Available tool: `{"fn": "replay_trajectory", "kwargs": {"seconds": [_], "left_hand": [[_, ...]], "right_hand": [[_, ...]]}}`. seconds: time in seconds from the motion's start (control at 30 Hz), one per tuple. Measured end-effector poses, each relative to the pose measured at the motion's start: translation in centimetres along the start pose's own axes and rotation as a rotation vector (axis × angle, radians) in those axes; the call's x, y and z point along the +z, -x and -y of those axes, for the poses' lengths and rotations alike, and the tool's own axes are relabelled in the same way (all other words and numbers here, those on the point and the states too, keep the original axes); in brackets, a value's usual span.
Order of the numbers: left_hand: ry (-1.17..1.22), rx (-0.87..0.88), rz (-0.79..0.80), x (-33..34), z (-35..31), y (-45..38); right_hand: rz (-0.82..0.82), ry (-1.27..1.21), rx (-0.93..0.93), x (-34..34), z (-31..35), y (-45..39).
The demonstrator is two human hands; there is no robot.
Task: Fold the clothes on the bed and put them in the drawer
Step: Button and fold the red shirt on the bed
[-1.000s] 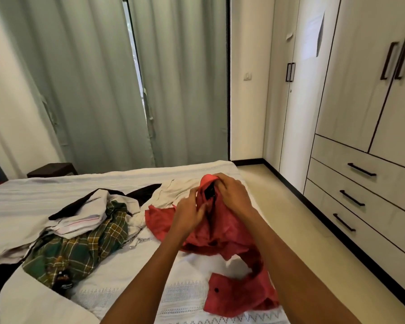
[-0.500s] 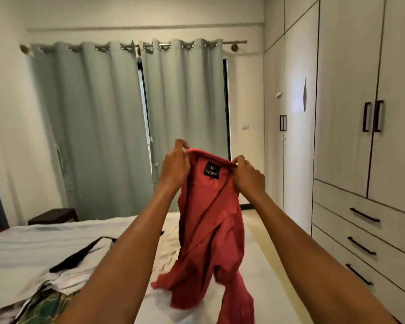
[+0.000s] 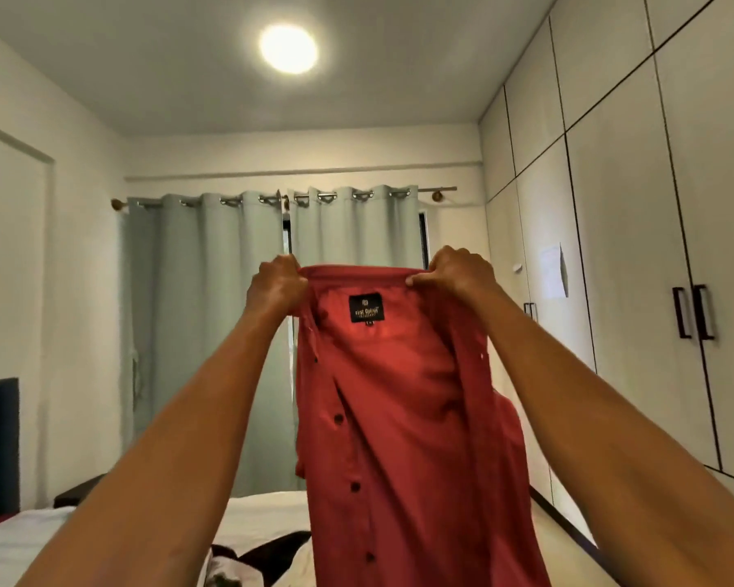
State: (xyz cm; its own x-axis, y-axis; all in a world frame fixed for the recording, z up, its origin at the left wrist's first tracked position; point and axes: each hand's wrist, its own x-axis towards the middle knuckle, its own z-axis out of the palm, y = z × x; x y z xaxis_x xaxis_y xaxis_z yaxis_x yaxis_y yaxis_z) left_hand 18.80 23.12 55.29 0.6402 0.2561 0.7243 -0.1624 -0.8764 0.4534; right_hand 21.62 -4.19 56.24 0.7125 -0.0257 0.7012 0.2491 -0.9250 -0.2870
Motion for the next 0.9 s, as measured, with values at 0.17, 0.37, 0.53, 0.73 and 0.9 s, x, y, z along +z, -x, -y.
{"fn": "replay_trajectory", "kwargs": {"seconds": [0.17, 0.37, 0.53, 0.73, 0.9], "left_hand": [[0.560, -0.219, 0.107, -1.6, 0.0, 0.6], [1.073, -0.270, 0.284, 1.7, 1.4, 3.9], [1.130, -0.225, 0.421, 10.4, 6.9, 13.6], [0.972, -0.596, 0.654, 22.8, 17.5, 31.0], [0.770, -0.536, 0.759, 27.5, 22.4, 39.8]], "right_hand": [[0.308, -0.089, 0.025, -2.6, 2.1, -0.4], [0.219, -0.931, 0.197, 1.1, 2.4, 3.1], [0.474, -0.905, 0.302, 11.4, -2.2, 11.1], [0.847, -0.708, 0.461, 25.7, -8.8, 27.9], [0.871, -0.539, 0.320, 34.7, -12.8, 38.6]]}}
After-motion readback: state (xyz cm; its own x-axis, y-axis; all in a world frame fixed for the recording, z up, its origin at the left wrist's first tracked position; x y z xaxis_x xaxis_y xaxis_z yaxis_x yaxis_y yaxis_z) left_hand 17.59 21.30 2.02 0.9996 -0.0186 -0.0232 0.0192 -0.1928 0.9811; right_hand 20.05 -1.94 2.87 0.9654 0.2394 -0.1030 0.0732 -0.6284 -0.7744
